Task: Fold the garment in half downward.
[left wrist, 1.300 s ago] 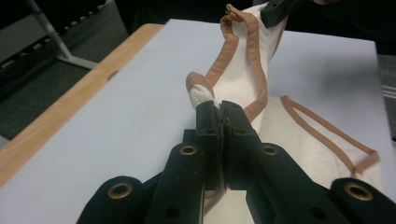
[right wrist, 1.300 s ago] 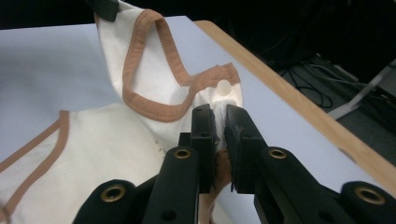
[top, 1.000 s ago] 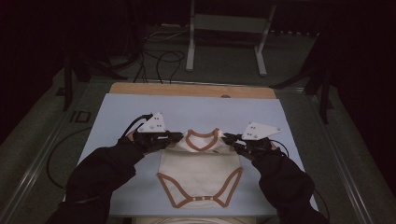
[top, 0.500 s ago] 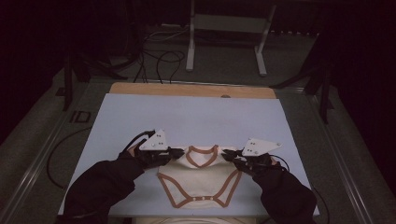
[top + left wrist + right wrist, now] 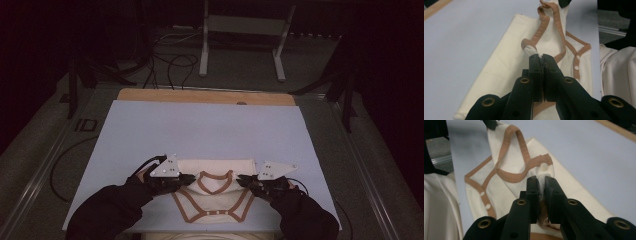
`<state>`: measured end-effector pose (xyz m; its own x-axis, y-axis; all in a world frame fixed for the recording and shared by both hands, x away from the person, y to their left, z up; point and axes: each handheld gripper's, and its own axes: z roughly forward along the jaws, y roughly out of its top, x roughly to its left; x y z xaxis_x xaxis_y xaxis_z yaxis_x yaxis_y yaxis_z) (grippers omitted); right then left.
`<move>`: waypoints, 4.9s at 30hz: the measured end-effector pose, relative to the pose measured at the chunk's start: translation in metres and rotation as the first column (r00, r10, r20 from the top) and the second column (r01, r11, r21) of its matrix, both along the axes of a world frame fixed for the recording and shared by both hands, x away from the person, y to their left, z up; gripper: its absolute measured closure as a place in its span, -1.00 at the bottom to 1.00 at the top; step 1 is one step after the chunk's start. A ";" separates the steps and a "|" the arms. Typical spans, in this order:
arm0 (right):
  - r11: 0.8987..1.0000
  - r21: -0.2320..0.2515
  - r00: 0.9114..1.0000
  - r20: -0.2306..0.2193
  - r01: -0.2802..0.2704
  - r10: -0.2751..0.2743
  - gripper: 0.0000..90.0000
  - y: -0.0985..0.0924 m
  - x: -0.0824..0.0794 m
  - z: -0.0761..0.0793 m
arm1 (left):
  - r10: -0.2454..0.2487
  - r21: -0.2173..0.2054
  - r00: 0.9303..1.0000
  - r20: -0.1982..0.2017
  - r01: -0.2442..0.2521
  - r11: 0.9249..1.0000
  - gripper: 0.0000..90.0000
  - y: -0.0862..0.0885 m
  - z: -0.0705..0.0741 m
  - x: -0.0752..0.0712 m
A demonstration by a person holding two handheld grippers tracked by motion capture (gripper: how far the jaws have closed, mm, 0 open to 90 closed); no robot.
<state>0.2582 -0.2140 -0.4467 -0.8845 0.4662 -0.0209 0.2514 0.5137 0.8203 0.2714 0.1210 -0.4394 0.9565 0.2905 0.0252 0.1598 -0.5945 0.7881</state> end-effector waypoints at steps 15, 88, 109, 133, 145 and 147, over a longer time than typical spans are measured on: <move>1.000 -0.002 0.996 -0.085 -0.015 0.015 0.83 -0.003 -0.019 -0.027 | -0.040 0.032 0.998 -0.055 0.042 0.999 0.94 -0.006 -0.029 -0.025; 0.991 0.077 0.992 -0.079 0.106 -0.100 -0.71 -0.045 0.059 -0.012 | 0.105 -0.039 0.987 -0.119 -0.110 0.993 -0.95 0.032 -0.029 0.055; 0.990 -0.039 0.965 -0.219 0.137 -0.142 -0.71 -0.047 0.097 -0.059 | 0.228 0.140 0.957 -0.179 -0.205 0.969 -0.72 0.030 -0.064 0.083; 0.983 -0.138 0.958 -0.243 0.122 -0.153 0.61 -0.039 0.108 -0.069 | 0.254 0.143 0.939 -0.231 -0.226 0.964 0.50 0.037 -0.075 0.089; 0.986 -0.122 0.964 -0.226 0.112 -0.137 0.85 -0.038 0.103 -0.058 | 0.233 0.124 0.944 -0.233 -0.209 0.970 0.89 0.041 -0.062 0.087; 0.988 -0.112 0.969 -0.209 0.109 -0.131 0.85 -0.038 0.103 -0.056 | 0.234 0.127 0.949 -0.212 -0.211 0.969 0.90 0.043 -0.058 0.087</move>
<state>0.3614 -0.2524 -0.5026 -0.8107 0.5746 0.1126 0.4813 0.5445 0.6869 0.3588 0.1637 -0.4971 0.8523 0.5034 -0.1418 0.4623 -0.5984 0.6543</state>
